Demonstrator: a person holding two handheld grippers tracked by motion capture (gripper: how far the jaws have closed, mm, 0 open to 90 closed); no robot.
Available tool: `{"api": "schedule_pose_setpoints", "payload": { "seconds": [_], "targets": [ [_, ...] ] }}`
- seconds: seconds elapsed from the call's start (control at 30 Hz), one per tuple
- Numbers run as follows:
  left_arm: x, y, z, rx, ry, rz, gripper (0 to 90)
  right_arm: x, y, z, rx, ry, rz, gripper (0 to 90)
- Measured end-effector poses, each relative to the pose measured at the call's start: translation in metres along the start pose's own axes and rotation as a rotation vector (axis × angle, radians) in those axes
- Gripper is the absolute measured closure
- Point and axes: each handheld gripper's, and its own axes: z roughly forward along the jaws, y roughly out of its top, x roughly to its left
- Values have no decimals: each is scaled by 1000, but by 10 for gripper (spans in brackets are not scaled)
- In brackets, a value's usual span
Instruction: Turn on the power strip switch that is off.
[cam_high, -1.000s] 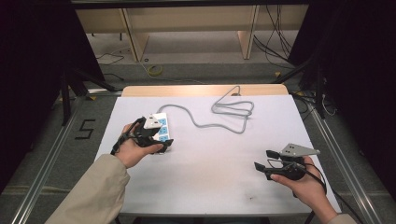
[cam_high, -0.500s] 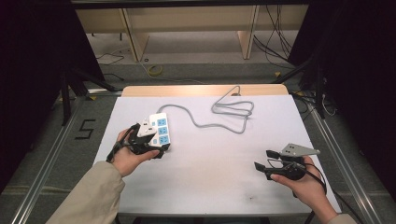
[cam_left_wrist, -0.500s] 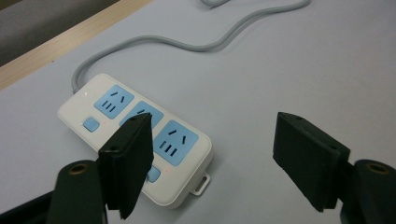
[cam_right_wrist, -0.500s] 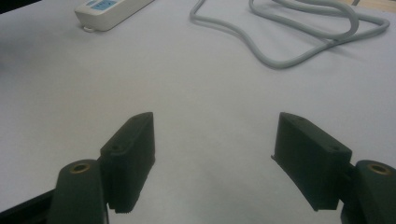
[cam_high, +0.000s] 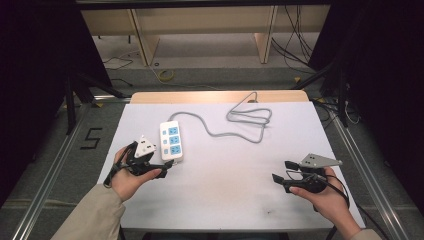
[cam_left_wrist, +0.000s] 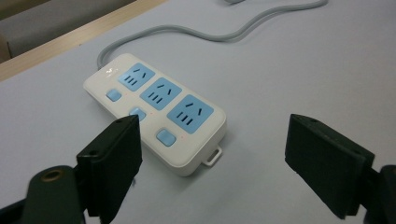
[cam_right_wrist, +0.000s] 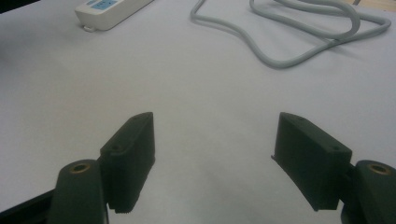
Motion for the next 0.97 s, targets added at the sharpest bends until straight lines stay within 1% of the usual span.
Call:
{"api": "schedule_pose_setpoints", "payload": {
  "seconds": [0.17, 0.3, 0.4, 0.53, 0.67, 0.87, 0.97],
  "targets": [
    [0, -13, -6, -13, -2, 0, 178, 0, 0, 0, 0, -3, 1, 294],
    [1, -21, -10, -12, 8, -3, 168, 0, 0, 0, -1, -2, 0, 294],
    [0, -27, -12, -16, 13, 9, 167, 0, 0, 0, 1, 0, -3, 294],
    [-3, -37, -11, 11, 4, 34, 164, 0, 0, 0, 5, 2, -5, 298],
    [-4, -38, -10, 14, -3, 35, 164, 0, 0, 0, 5, 5, -10, 298],
    [-6, -38, -7, 19, -14, 50, 163, 0, 0, 1, 7, 8, -9, 298],
    [-5, -38, -4, 26, -21, 30, 161, 0, 0, 0, 5, 9, -9, 298]
  ]
}}
